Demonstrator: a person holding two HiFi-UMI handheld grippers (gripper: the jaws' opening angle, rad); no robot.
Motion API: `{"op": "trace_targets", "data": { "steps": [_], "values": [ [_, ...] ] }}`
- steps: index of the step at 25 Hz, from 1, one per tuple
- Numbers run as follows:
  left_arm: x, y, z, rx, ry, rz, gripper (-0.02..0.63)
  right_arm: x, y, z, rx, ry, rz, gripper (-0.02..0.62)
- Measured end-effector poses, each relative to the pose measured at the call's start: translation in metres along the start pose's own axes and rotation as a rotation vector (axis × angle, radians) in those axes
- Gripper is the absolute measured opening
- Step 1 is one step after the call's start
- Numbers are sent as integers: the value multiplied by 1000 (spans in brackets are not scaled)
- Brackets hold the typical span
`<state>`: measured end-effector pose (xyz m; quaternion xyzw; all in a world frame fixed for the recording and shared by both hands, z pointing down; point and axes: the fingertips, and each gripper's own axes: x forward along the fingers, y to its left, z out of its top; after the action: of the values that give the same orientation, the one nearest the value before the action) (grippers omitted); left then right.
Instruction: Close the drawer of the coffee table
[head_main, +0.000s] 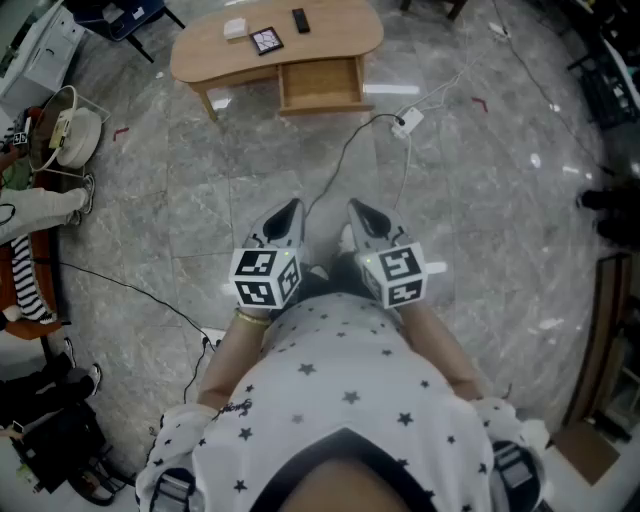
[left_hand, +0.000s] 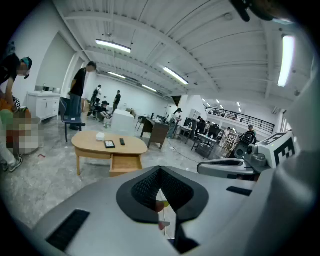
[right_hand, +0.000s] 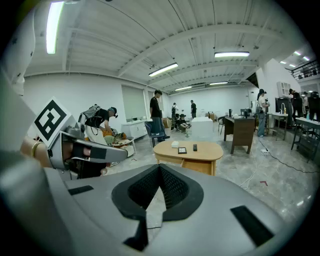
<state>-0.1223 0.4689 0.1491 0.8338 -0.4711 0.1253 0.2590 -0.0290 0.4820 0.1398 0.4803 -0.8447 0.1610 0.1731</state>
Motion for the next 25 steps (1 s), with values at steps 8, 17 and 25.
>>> {"op": "trace_targets", "data": {
  "steps": [8,17,25],
  "values": [
    [-11,-16,-2,23,-9,-28,6,-19,1,-11,5,-11,-17,6],
    [-20,-9,0,9,-20,-21,8,-17,11,-4,20,-21,-6,6],
    [-28,1,-2,16,-23,2,6,-13,19,-1,68,-46,4,8]
  ]
}}
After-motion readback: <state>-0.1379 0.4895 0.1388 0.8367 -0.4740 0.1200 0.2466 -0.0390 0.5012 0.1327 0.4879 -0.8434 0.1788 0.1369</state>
